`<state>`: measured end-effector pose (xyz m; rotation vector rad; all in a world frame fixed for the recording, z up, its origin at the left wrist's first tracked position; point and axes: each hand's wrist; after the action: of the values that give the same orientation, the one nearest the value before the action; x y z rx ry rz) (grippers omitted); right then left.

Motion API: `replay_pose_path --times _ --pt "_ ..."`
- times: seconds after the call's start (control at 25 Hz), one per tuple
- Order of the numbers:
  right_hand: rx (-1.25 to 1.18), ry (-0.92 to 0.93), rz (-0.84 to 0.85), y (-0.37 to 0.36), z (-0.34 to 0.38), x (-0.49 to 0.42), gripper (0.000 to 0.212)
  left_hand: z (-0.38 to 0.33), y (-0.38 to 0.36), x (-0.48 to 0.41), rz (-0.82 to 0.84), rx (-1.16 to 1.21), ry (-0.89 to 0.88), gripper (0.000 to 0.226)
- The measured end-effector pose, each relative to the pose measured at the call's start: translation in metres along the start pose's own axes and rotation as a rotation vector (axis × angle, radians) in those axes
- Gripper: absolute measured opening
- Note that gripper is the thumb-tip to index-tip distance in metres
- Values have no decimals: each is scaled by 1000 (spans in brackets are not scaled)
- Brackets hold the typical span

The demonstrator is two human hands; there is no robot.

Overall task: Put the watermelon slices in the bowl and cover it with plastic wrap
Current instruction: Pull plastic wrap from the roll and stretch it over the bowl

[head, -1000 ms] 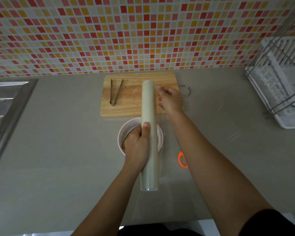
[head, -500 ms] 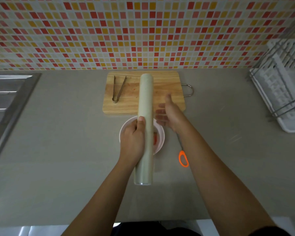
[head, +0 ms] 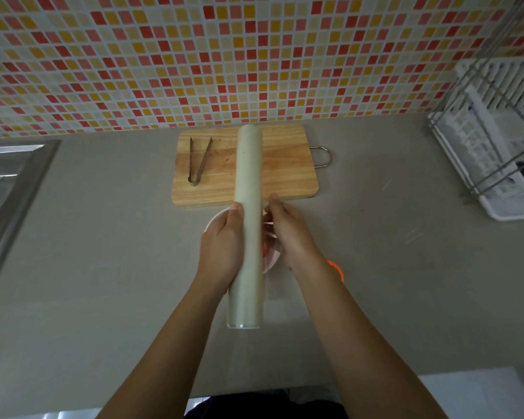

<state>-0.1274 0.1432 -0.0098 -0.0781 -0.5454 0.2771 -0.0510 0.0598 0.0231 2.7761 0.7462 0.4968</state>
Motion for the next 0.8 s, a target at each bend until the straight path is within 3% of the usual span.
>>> replay_pose_path --times 0.2,0.44,0.64,0.8 --pt "43 154 -178 0 0 -1 45 4 -3 3 8 15 -6 47" --pt "58 -83 17 1 2 1 59 2 -1 6 -5 17 -26 43" --pt "-30 75 -99 2 1 6 32 1 -2 12 63 24 -61 23" --pt "20 194 -242 1 -4 5 23 7 -4 11 113 167 106 34"
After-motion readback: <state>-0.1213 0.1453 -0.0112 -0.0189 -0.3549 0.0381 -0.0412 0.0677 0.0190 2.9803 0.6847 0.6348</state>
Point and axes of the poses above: each hand's wrist, its own x-axis away from the middle knuckle, its own y-axis out of the back of the hand, z = x × y, and after that the axes turned 2 degrees about z, right-handed
